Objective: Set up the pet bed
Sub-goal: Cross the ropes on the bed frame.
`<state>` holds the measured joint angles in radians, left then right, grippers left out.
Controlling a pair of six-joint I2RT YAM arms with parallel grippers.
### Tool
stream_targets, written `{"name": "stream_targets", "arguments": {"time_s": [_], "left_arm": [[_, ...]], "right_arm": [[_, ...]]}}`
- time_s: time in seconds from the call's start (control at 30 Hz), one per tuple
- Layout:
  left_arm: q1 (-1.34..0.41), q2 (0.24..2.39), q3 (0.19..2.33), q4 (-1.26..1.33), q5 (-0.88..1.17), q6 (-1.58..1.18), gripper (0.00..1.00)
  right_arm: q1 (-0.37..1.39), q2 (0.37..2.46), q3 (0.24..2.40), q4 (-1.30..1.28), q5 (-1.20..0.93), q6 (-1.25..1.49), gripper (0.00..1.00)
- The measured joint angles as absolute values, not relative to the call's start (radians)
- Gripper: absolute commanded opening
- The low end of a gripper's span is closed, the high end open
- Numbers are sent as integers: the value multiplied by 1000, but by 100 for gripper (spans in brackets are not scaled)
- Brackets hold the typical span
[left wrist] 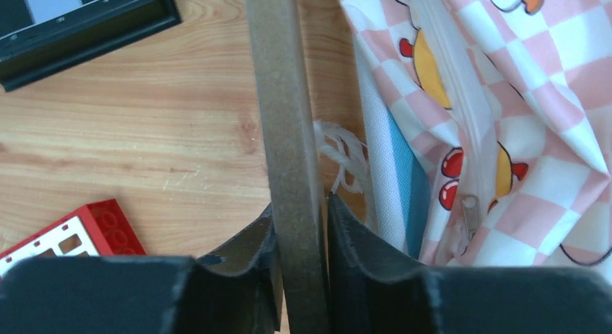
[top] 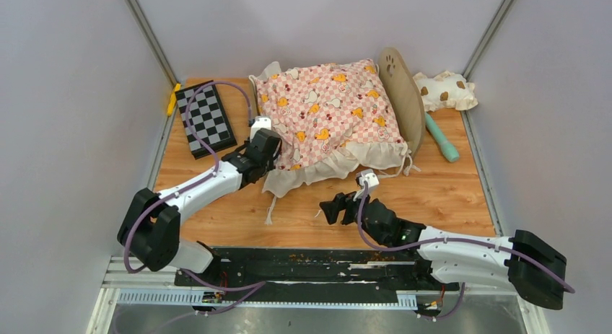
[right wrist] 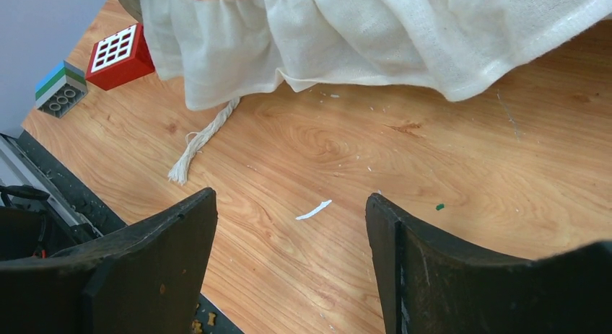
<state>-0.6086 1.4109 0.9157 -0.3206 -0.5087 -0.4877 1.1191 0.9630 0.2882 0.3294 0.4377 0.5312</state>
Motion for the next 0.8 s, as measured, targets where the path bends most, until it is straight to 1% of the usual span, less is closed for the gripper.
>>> {"name": "stream_targets", "arguments": {"time_s": [0.17, 0.4, 0.43, 0.47, 0.5, 0.63, 0.8], "left_arm": [[-585, 1437, 936, -309, -530, -565, 1], [-583, 1460, 1007, -361, -505, -536, 0], [-583, 1460, 1018, -369, -505, -530, 0], [-583, 1460, 1037, -387, -506, -524, 0], [-583, 1465, 1096, -438, -509, -501, 0], [-583, 1486, 1216, -553, -516, -466, 0], [-585, 1491, 1294, -639, -523, -432, 0]], "right_arm": [[1120, 958, 278, 336, 438, 530, 76], [1126, 978, 237, 373, 438, 530, 79], [1126, 983, 235, 380, 438, 530, 80], [1129, 991, 233, 392, 439, 530, 84], [1137, 1017, 227, 433, 440, 525, 84], [1142, 1117, 221, 564, 445, 486, 85], [1145, 1318, 227, 752, 434, 389, 85]]}}
